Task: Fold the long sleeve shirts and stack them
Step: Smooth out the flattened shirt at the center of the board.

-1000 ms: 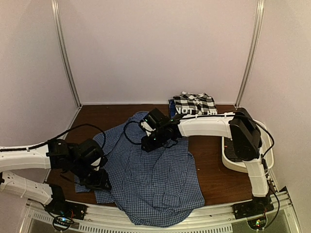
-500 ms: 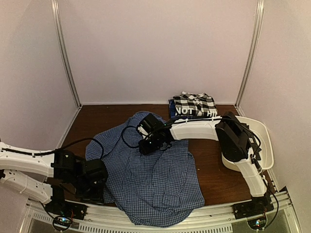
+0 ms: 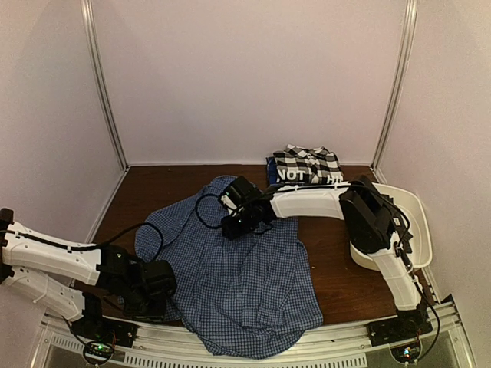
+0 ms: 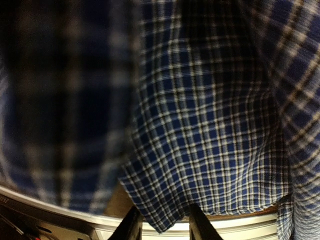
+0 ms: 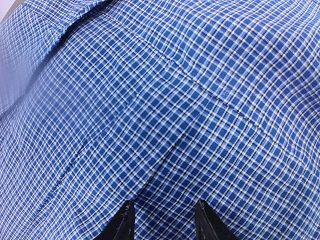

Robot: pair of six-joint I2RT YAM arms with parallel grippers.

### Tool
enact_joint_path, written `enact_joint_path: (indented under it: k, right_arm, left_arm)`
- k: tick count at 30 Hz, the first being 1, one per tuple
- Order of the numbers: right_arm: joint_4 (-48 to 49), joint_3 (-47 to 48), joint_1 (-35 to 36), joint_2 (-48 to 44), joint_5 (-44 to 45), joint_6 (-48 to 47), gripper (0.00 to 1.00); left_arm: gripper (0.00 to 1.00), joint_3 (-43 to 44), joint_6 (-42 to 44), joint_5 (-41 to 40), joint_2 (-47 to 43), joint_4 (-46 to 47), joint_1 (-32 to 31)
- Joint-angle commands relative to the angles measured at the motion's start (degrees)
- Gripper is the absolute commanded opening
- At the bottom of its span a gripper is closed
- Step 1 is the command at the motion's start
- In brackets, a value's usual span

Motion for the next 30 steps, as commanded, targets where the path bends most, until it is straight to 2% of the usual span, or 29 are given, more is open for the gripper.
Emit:
enact_joint_path:
  k: [1, 4, 14, 18, 23, 30]
  right_arm:
    - [0.0, 1.1, -1.1, 2.3, 1.9, -0.8, 0.42]
    - [-0.3, 1.4, -2.0, 2.9, 2.9, -1.2, 0.42]
    - [-2.2, 6.4, -6.3, 7.6, 4.9, -3.5, 0.42]
    - [-3.5, 9.9, -7.5, 10.1, 5.3, -4.4, 0.42]
    - [-4.4, 12.8, -8.5, 12.0, 5.9, -5.5, 0.43]
    - [-4.4, 13.8, -9.3, 13.0, 6.3, -6.6, 0.44]
  left_arm:
    - [0.2, -0.8, -0.4, -2.7, 1.5, 2.3, -0.3]
    - [0.0, 0.6, 0.2, -3.1, 0.8, -1.5, -0.3]
    - [0.0, 7.4, 6.2, -0.7, -5.5, -21.6, -0.3]
    - [0.0, 8.3, 8.4, 3.7, -8.2, -22.4, -0.2]
    - [0.0, 13.9, 9.8, 2.2, -7.1, -29.0, -0.2]
    - [0.0, 16.4, 9.8, 4.8, -8.2, -29.1, -0.2]
